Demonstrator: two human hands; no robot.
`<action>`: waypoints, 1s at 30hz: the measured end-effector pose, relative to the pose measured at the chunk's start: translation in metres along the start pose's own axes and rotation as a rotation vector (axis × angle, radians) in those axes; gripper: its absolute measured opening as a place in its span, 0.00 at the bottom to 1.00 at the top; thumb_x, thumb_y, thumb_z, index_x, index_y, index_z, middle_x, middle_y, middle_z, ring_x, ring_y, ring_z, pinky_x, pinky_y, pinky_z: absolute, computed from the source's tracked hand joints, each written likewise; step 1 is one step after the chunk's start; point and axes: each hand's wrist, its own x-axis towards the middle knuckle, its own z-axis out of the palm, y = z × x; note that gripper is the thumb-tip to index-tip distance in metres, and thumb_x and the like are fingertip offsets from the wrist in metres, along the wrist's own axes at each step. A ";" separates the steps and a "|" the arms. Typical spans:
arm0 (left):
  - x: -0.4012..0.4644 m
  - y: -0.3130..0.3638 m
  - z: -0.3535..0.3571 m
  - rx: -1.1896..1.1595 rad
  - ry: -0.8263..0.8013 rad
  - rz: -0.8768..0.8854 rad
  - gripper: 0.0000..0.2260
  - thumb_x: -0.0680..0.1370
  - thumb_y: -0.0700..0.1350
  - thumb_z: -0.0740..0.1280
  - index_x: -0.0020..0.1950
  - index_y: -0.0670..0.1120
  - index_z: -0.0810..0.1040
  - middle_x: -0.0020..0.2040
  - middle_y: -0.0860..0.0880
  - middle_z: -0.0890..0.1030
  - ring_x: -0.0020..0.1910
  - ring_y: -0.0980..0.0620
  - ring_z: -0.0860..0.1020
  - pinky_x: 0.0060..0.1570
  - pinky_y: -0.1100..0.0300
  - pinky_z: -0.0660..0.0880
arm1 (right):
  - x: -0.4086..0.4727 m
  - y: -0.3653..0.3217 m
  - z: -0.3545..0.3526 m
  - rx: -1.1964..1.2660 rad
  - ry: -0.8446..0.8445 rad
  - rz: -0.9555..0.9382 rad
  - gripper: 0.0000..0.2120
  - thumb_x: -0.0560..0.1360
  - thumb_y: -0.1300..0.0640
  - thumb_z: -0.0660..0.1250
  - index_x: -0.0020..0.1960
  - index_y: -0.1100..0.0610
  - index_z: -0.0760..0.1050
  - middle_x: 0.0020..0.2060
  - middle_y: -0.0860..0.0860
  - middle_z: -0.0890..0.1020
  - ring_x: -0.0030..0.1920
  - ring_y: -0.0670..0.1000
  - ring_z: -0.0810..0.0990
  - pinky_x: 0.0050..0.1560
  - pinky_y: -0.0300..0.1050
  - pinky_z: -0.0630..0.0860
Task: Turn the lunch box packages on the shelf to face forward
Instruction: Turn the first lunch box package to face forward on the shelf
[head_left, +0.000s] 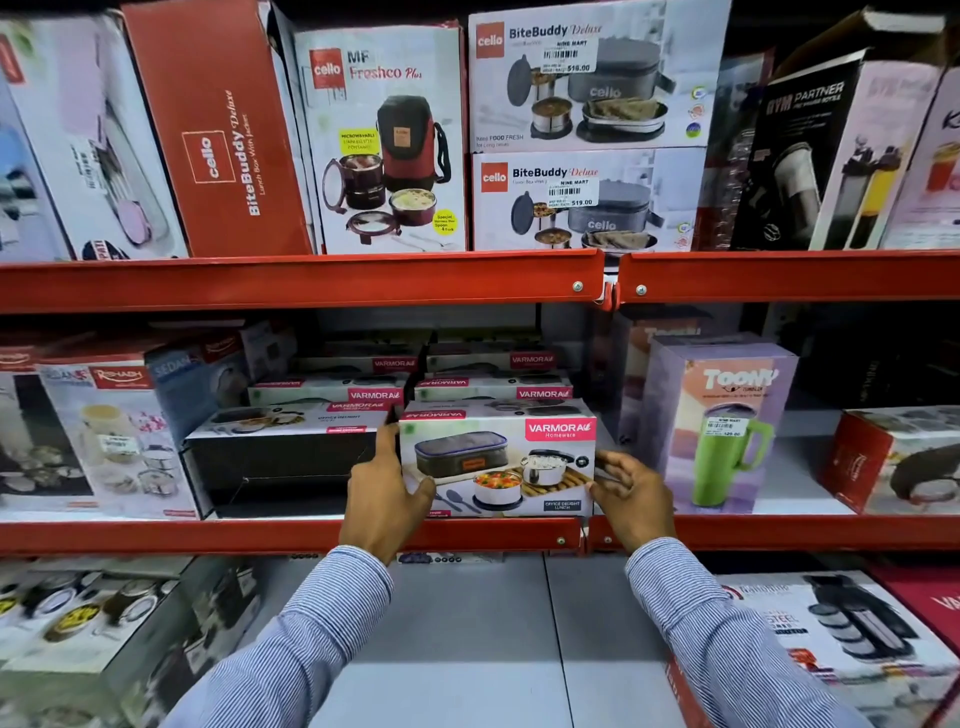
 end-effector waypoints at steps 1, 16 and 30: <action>0.000 -0.001 0.001 -0.005 -0.001 -0.002 0.32 0.73 0.41 0.73 0.73 0.50 0.63 0.51 0.44 0.86 0.46 0.47 0.85 0.53 0.51 0.81 | 0.000 0.001 0.001 0.001 -0.003 0.004 0.21 0.69 0.72 0.70 0.61 0.60 0.76 0.56 0.56 0.83 0.53 0.52 0.82 0.57 0.46 0.77; 0.003 -0.004 0.013 -0.020 -0.084 -0.023 0.40 0.72 0.40 0.75 0.76 0.50 0.55 0.61 0.43 0.83 0.54 0.44 0.84 0.57 0.51 0.80 | 0.014 0.013 0.005 -0.069 0.030 0.028 0.20 0.70 0.70 0.70 0.58 0.55 0.76 0.56 0.55 0.83 0.55 0.55 0.83 0.58 0.52 0.79; -0.018 -0.030 -0.074 0.037 0.244 0.034 0.18 0.74 0.45 0.74 0.64 0.46 0.78 0.49 0.49 0.86 0.40 0.60 0.83 0.42 0.71 0.78 | -0.057 -0.054 0.063 0.017 0.263 -0.453 0.15 0.71 0.65 0.67 0.56 0.55 0.78 0.50 0.50 0.82 0.48 0.48 0.81 0.51 0.38 0.77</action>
